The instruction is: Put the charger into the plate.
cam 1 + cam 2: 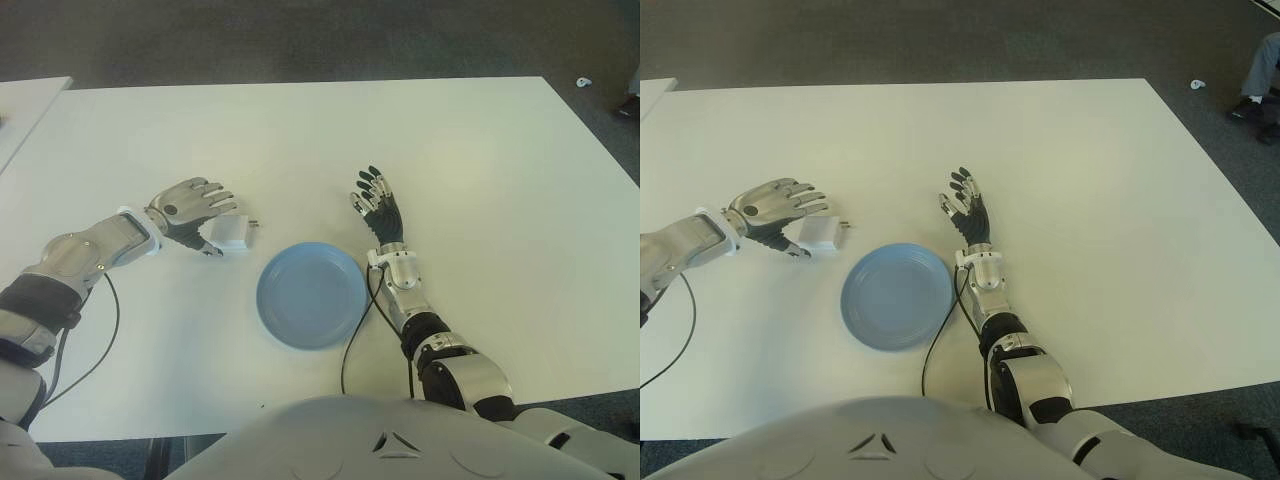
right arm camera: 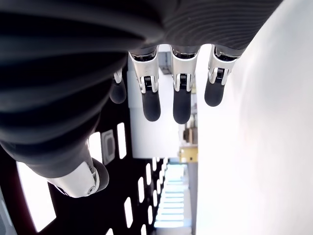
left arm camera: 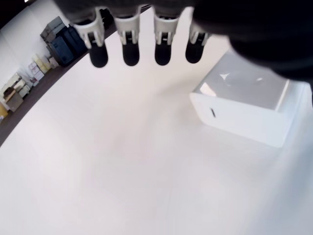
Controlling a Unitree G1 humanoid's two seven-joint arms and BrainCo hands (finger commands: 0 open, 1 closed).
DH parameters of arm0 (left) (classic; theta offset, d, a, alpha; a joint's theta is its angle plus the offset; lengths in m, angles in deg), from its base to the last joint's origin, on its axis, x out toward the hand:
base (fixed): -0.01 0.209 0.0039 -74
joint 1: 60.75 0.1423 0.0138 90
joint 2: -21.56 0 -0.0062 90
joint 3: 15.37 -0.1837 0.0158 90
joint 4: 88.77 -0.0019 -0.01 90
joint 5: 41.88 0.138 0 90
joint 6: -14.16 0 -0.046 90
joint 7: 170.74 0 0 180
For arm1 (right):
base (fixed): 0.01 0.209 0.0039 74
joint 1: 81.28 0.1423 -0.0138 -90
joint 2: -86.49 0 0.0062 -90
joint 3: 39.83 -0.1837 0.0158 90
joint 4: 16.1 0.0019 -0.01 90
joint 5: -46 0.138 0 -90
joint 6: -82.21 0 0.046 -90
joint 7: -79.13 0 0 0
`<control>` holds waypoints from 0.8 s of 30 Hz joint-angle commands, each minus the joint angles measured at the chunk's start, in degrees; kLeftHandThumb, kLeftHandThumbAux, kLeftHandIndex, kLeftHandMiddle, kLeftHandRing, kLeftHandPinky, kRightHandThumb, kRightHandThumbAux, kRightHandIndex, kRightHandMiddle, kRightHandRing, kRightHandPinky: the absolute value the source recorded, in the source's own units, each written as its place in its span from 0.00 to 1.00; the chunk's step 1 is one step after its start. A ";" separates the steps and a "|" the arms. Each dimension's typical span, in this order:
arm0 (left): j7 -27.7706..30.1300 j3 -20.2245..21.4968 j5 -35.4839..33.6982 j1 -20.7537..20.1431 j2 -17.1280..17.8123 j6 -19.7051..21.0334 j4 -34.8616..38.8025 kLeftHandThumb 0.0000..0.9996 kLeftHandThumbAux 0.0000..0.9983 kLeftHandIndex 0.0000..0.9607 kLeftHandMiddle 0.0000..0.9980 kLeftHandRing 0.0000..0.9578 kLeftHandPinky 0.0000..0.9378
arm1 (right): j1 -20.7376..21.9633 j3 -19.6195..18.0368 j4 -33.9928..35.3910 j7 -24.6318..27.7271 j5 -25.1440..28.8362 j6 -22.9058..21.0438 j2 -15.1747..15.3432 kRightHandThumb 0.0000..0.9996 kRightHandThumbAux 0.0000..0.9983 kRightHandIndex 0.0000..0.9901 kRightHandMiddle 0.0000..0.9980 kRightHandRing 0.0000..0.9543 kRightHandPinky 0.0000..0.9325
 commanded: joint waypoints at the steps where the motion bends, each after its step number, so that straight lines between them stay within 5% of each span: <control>1: 2.82 0.89 -0.67 1.68 0.58 -0.28 1.74 0.23 0.25 0.00 0.02 0.00 0.00 | -4.11 0.05 -3.60 -0.04 0.05 -3.71 -1.26 0.15 0.68 0.02 0.17 0.16 0.14; 24: 6.98 2.26 -1.27 2.15 -0.59 -0.64 1.66 0.19 0.25 0.00 0.03 0.00 0.00 | -4.16 0.35 -3.41 -0.81 -0.09 -3.69 -1.46 0.14 0.67 0.02 0.17 0.16 0.14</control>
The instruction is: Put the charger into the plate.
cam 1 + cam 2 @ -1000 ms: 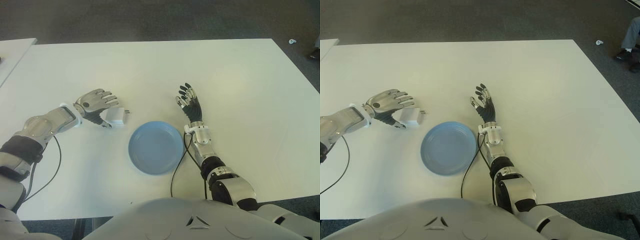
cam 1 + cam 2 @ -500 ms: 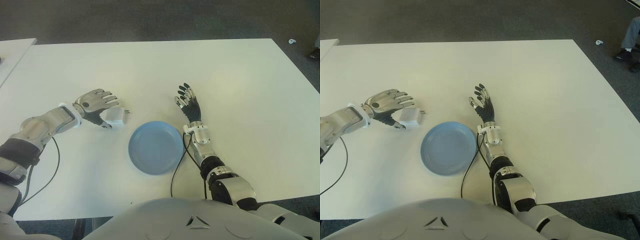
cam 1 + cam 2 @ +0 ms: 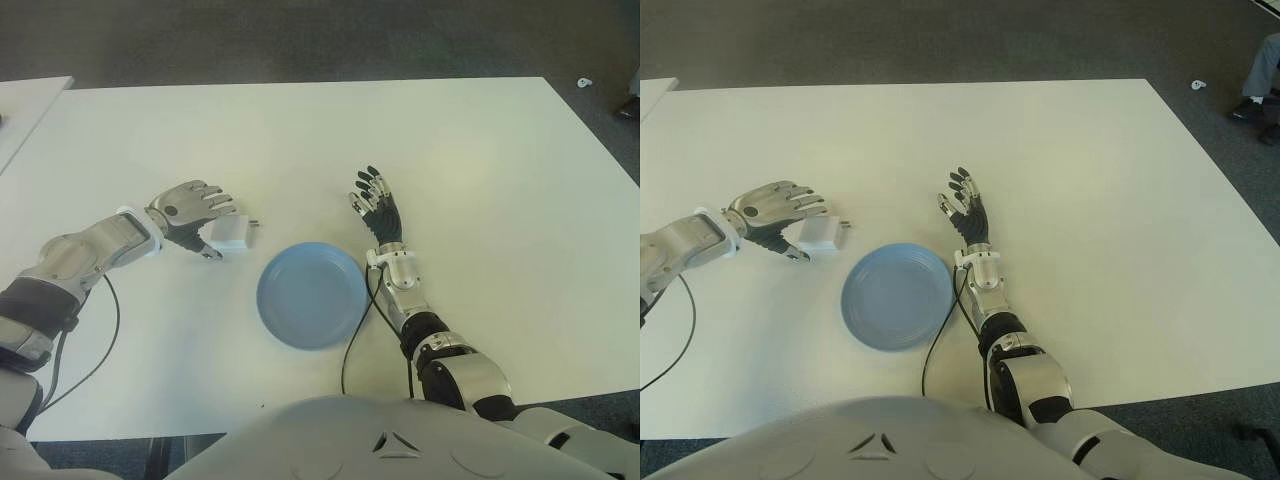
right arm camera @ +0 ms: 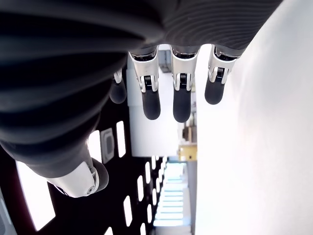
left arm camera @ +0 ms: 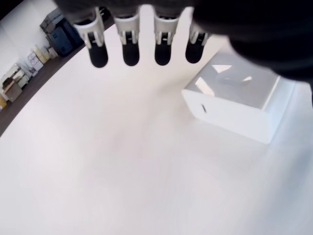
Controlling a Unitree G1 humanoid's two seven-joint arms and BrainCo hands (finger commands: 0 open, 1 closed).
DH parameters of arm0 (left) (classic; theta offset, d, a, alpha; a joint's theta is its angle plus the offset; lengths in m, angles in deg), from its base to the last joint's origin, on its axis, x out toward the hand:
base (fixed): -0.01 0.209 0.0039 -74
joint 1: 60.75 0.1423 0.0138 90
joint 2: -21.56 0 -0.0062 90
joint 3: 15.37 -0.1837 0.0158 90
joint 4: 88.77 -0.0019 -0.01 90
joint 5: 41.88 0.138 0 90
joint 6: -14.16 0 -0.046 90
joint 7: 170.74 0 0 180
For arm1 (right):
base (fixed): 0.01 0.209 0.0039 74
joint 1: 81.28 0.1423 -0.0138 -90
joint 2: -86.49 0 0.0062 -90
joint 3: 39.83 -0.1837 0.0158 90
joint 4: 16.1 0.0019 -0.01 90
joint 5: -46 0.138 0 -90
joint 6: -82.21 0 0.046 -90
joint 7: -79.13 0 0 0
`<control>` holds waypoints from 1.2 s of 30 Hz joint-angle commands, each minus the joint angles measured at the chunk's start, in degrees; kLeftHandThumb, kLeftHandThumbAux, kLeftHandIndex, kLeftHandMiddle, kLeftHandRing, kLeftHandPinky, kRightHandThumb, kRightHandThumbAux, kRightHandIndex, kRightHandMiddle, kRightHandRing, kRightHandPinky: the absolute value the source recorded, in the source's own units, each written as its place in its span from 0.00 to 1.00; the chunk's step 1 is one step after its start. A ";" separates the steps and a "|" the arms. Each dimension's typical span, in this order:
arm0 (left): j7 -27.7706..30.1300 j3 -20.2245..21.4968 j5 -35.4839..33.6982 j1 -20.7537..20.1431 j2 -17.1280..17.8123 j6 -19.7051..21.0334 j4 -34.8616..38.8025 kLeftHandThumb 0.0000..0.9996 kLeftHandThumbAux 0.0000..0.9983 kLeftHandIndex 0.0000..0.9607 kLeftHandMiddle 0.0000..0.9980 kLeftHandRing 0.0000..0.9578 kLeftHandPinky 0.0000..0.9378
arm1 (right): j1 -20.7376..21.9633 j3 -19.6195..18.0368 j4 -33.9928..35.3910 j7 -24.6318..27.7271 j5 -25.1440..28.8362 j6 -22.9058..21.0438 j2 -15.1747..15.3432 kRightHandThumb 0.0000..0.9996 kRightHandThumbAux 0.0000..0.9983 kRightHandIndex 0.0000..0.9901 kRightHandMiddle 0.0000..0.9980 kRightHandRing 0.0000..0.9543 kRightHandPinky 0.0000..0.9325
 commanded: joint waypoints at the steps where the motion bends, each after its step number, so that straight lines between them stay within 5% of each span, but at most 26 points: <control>1: 1.68 0.23 -0.85 0.74 -0.80 -0.10 -0.66 0.19 0.25 0.00 0.03 0.00 0.00 | -4.37 0.06 -3.07 -0.39 -0.08 -3.71 -1.36 0.14 0.67 0.02 0.17 0.16 0.14; 36: 0.14 -1.25 -4.11 -3.12 -4.66 -4.23 -12.24 0.30 0.32 0.01 0.05 0.00 0.00 | -6.05 0.98 -1.15 -1.52 -0.78 -3.61 -1.94 0.15 0.66 0.03 0.18 0.18 0.17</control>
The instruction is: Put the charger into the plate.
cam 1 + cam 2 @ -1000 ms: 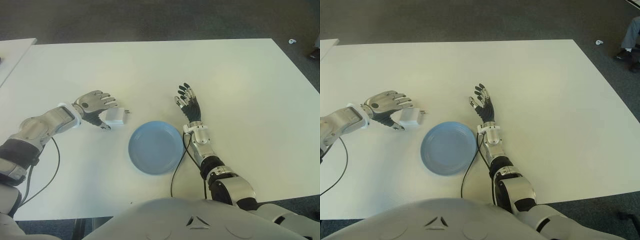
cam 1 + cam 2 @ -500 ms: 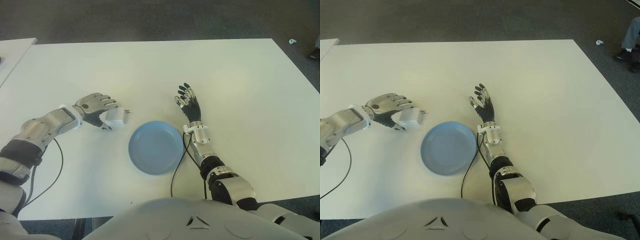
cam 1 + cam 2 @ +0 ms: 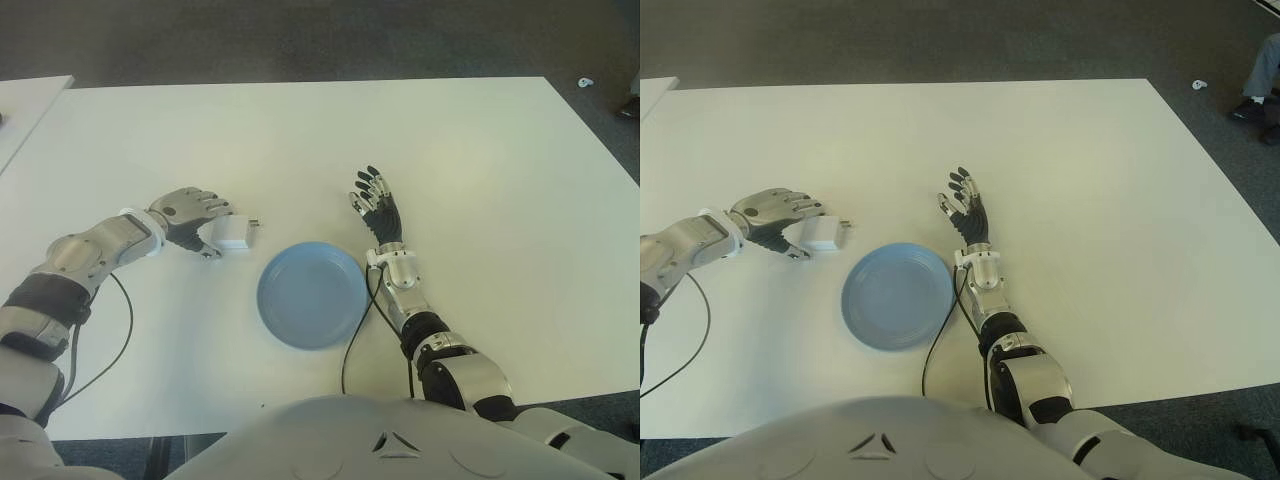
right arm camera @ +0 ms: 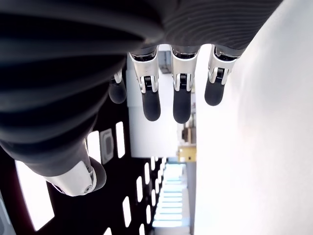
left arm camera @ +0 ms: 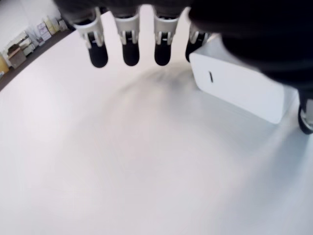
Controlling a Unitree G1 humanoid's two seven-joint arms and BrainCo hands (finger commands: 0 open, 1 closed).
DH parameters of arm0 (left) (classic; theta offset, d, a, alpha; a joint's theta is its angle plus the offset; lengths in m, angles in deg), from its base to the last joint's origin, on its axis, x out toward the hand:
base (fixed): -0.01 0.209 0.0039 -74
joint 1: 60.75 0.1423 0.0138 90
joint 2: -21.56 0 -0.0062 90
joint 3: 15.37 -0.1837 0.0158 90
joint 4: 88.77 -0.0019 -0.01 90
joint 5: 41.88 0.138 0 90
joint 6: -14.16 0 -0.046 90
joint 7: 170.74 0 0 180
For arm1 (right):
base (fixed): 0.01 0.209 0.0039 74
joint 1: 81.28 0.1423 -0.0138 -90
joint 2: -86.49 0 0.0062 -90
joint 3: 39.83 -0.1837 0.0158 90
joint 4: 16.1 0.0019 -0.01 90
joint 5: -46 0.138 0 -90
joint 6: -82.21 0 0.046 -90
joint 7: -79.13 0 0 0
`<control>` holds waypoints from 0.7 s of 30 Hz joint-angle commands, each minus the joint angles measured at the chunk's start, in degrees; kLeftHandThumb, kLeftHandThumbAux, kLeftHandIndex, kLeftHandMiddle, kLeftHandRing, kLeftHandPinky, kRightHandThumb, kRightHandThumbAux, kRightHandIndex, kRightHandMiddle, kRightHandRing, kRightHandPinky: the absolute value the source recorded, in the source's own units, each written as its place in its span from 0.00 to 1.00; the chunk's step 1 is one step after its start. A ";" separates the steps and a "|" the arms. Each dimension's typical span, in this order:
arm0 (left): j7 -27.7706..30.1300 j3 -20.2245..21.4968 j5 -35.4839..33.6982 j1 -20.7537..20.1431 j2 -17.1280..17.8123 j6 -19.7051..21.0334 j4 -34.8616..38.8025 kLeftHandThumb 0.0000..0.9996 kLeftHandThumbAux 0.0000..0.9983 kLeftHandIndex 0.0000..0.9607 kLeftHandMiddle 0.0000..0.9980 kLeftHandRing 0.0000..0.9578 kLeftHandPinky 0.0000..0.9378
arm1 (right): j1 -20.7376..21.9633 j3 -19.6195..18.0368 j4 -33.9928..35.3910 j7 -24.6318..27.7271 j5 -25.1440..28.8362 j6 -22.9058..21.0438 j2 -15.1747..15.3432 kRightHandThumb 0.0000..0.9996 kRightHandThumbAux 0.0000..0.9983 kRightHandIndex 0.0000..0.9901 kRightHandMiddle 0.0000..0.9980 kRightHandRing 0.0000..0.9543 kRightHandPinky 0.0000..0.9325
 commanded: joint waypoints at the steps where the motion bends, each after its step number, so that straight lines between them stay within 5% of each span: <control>1: -1.26 -1.04 0.37 -0.34 -0.68 -1.38 -1.94 0.30 0.32 0.01 0.05 0.00 0.00 | -5.84 0.60 -1.76 -0.59 -0.36 -3.13 -2.13 0.15 0.66 0.03 0.18 0.19 0.17; 21: -9.84 -0.01 -3.51 -1.23 -2.83 -8.28 -9.14 0.29 0.34 0.04 0.09 0.05 0.00 | -7.87 2.57 2.09 -2.03 -0.45 -4.64 -3.02 0.12 0.66 0.04 0.20 0.20 0.18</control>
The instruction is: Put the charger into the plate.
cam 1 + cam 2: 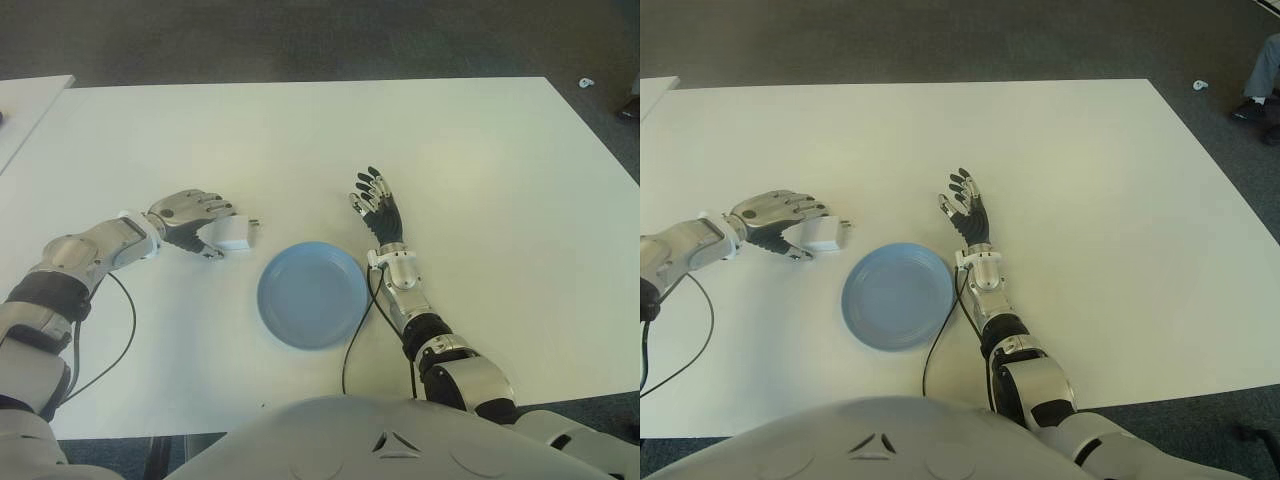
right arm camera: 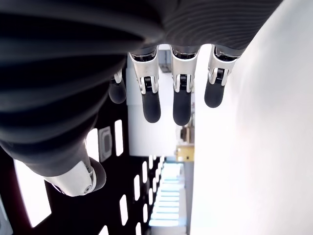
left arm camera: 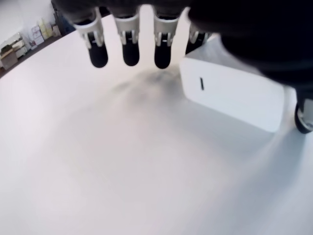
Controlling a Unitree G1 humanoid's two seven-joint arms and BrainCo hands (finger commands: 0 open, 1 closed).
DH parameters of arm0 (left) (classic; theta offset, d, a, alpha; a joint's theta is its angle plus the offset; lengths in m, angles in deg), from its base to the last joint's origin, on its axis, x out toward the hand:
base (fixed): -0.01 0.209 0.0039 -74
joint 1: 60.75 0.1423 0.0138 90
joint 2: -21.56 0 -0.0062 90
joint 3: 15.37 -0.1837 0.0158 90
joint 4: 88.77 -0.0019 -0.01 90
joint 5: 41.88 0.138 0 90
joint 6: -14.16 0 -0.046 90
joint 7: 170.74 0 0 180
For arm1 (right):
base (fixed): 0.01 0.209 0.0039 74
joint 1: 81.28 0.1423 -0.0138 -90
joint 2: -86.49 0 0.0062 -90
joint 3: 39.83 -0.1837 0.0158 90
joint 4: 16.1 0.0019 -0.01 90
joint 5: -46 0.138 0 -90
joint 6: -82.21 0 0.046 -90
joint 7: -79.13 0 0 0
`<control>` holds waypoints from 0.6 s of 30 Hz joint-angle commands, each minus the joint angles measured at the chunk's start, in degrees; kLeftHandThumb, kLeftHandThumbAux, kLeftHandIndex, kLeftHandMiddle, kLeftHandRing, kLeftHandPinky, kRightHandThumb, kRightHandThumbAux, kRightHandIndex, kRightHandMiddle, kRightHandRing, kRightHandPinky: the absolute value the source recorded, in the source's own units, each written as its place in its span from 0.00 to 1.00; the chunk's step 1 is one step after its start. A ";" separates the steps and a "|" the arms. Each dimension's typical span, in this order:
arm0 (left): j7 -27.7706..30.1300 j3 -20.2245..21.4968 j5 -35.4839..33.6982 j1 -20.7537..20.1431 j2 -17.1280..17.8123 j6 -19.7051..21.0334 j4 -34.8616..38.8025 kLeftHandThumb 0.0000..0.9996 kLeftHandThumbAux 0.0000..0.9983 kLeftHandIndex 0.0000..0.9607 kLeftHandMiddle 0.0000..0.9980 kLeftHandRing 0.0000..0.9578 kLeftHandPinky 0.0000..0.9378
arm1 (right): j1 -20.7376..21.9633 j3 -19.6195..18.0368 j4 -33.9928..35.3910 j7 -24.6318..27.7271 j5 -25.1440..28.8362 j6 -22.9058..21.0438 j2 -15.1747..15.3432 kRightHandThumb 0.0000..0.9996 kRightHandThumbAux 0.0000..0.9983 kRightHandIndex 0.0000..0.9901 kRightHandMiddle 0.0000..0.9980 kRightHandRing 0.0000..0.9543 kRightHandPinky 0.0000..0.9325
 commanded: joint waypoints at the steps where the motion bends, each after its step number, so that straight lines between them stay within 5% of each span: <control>1: -1.55 0.28 -1.46 0.49 -0.83 -0.94 -1.13 0.29 0.34 0.04 0.10 0.05 0.00 | -6.62 0.74 -0.83 -0.59 -0.06 -2.54 -3.73 0.13 0.66 0.04 0.20 0.20 0.18; 18: 0.58 1.89 -7.17 2.12 -2.43 -0.06 -0.74 0.30 0.35 0.04 0.07 0.03 0.02 | -7.73 2.32 1.91 -2.50 0.22 -3.92 -4.23 0.14 0.66 0.06 0.23 0.22 0.20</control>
